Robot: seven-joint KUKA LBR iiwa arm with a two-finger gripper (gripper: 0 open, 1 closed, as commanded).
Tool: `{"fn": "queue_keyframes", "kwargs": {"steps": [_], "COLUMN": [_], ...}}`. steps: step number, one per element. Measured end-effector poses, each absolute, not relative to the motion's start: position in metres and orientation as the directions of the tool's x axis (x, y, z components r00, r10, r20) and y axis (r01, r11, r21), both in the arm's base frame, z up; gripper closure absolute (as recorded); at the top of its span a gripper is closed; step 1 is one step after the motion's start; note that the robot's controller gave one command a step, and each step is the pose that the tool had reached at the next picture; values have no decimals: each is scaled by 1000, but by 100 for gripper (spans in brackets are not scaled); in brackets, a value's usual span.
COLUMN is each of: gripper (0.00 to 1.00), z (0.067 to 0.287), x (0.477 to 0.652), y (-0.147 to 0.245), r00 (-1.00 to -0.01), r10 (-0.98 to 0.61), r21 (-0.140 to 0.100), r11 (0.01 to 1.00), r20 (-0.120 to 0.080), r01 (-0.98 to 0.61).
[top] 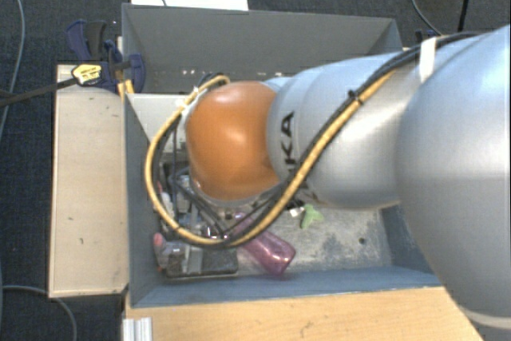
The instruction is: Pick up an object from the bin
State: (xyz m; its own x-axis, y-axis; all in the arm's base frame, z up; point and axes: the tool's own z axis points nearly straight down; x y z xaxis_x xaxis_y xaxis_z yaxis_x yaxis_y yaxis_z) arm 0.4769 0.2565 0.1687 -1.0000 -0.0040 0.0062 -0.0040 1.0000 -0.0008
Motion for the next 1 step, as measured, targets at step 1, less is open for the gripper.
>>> {"fn": "queue_keyframes", "kwargs": {"steps": [1], "gripper": [0], "z": [173], "x": [479], "y": [255], "r00": [-1000], "r10": [2], "r21": [2], "r11": [1000], "r20": [-1], "r01": [2]}}
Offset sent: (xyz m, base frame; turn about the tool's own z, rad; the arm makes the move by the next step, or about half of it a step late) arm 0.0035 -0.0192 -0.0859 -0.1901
